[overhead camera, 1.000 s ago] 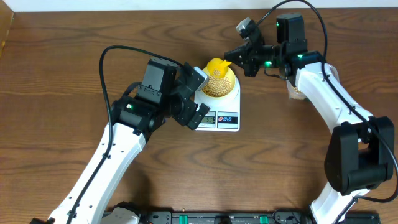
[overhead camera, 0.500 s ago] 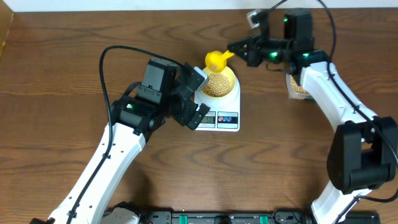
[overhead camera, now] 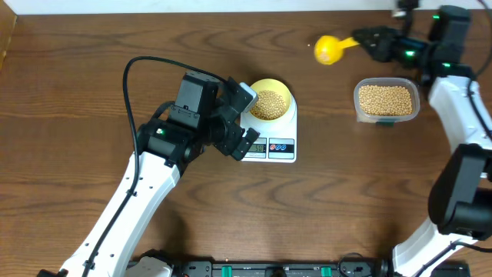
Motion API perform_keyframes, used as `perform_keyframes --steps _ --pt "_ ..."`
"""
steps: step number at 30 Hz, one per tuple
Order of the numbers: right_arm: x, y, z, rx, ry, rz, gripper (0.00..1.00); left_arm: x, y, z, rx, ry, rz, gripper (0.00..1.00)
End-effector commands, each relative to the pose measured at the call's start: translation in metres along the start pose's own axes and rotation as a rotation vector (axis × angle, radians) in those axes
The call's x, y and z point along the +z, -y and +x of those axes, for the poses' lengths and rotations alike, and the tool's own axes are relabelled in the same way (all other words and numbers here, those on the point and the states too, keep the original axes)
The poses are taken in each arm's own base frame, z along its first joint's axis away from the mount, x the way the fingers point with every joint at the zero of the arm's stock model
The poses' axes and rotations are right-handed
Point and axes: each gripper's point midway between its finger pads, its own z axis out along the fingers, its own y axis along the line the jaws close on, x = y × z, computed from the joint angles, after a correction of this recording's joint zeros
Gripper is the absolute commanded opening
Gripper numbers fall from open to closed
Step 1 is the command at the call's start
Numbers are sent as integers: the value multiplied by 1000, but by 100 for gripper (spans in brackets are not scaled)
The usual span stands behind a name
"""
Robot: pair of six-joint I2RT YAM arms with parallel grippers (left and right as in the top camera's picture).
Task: Scoop item into bowl and weigh 50g on scale
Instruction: 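Carry the yellow scoop right back over the soybean tub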
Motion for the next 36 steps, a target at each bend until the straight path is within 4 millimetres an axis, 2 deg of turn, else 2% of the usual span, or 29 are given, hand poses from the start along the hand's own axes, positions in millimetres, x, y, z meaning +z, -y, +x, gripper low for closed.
perform_keyframes --steps 1,6,10,14,19,30,36 --pt "-23 15 -11 40 35 15 2 3 1 4 11 -11 12 98" --pt "-61 35 -29 30 103 77 1 3 1 4 11 -11 12 98" --pt "-87 47 -34 26 132 138 2 3 1 4 11 -11 12 98" --pt "-106 56 -30 41 128 184 2 3 1 4 11 -11 11 98" --pt "-128 71 -15 41 88 330 1 3 1 4 11 -11 12 98" --pt "-173 45 -4 -219 -21 606 1 3 1 4 11 -12 11 98" --pt "-178 45 -1 -327 -92 734 1 3 1 4 11 -11 12 98"
